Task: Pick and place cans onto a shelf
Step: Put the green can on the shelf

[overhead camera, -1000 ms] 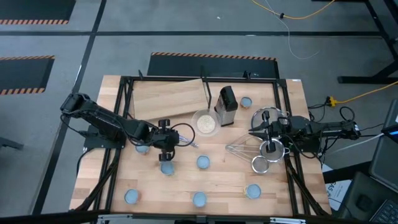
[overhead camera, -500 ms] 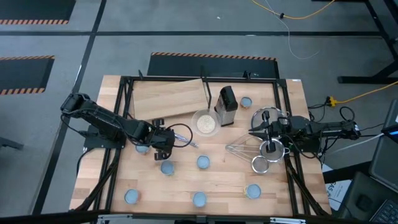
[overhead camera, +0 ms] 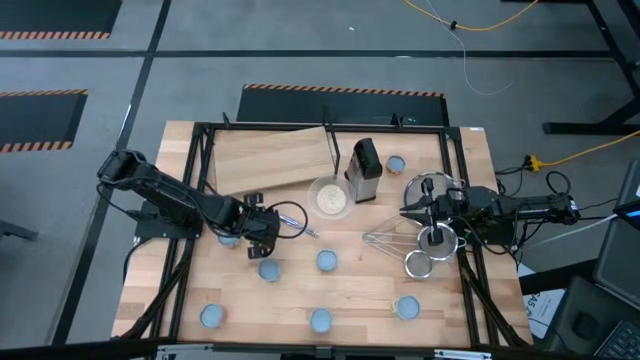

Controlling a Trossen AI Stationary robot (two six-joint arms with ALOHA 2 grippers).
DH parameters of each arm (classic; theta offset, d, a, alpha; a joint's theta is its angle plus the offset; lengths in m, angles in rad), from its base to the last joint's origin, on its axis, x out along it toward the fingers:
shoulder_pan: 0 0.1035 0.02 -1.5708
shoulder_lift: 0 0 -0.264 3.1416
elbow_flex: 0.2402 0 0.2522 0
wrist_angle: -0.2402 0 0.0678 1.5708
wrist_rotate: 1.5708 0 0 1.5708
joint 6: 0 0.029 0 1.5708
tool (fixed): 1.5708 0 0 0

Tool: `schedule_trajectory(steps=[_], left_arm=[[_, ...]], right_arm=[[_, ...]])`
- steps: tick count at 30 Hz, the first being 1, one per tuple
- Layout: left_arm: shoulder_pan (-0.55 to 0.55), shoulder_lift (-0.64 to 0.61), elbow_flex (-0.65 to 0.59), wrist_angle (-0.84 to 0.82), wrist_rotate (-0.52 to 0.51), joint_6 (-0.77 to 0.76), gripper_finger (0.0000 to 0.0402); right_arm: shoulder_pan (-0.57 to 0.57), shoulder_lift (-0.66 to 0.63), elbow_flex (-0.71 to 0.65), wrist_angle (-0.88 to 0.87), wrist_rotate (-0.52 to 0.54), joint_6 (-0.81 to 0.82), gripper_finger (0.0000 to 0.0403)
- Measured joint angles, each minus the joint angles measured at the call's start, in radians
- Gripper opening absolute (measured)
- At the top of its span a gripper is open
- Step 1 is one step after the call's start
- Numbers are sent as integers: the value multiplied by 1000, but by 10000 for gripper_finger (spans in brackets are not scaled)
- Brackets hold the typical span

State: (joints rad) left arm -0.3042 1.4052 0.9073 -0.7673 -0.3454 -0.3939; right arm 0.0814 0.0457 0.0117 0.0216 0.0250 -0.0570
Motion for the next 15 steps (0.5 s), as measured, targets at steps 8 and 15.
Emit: schedule_trajectory(steps=[8,15], left_arm=[[0,0,-36,29,15,0,162],[0,0,-37,28,10,1,129]], right_arm=[[0,0,0,0,0,0,61],[0,0,0,0,0,0,61]])
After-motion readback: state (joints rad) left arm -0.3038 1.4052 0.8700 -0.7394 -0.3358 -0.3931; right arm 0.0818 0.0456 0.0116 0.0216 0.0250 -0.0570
